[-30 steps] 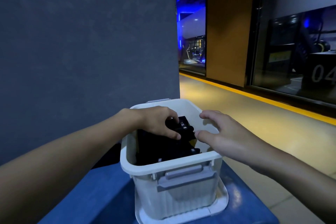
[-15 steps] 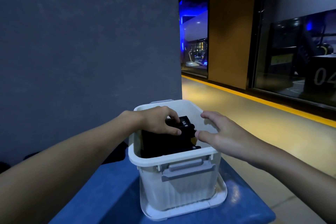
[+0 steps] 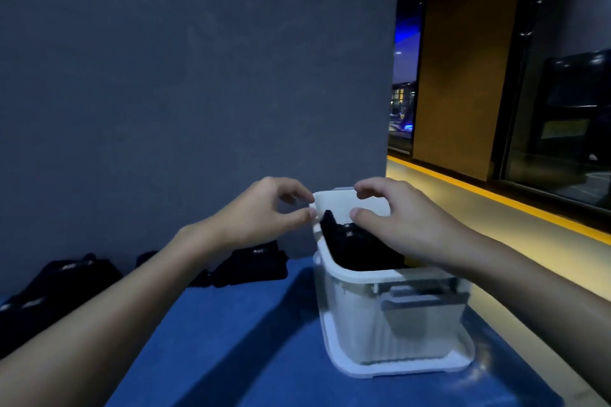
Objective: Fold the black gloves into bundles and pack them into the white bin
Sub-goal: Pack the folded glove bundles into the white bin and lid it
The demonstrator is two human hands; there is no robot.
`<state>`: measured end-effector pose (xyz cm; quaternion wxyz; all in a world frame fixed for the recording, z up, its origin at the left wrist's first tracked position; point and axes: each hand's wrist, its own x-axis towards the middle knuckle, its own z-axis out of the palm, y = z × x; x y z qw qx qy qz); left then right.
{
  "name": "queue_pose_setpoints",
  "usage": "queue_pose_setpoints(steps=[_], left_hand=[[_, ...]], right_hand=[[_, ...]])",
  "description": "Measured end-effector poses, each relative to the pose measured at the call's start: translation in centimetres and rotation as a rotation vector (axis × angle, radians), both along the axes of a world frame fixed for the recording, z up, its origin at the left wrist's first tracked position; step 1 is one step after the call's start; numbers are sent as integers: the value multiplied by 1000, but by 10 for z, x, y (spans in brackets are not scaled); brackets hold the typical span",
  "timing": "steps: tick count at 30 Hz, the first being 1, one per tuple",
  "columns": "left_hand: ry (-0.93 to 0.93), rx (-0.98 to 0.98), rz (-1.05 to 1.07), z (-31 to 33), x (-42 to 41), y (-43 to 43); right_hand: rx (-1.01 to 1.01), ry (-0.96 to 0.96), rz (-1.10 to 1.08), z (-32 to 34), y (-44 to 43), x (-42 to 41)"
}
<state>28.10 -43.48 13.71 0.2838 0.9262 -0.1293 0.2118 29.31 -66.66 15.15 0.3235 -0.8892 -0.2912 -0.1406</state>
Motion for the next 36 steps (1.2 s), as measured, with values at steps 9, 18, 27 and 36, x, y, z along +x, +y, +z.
queue_pose_setpoints(steps=[9, 18, 27, 36], left_hand=[[47, -26, 333, -50, -77, 101], [125, 90, 556, -90, -125, 171], [59, -18, 952, -119, -176, 244], [313, -120, 998, -147, -196, 278]], right_hand=[[3, 24, 235, -19, 106, -32], [-1, 298, 354, -86, 202, -34], [9, 491, 462, -134, 317, -62], [21, 640, 440, -149, 383, -72]])
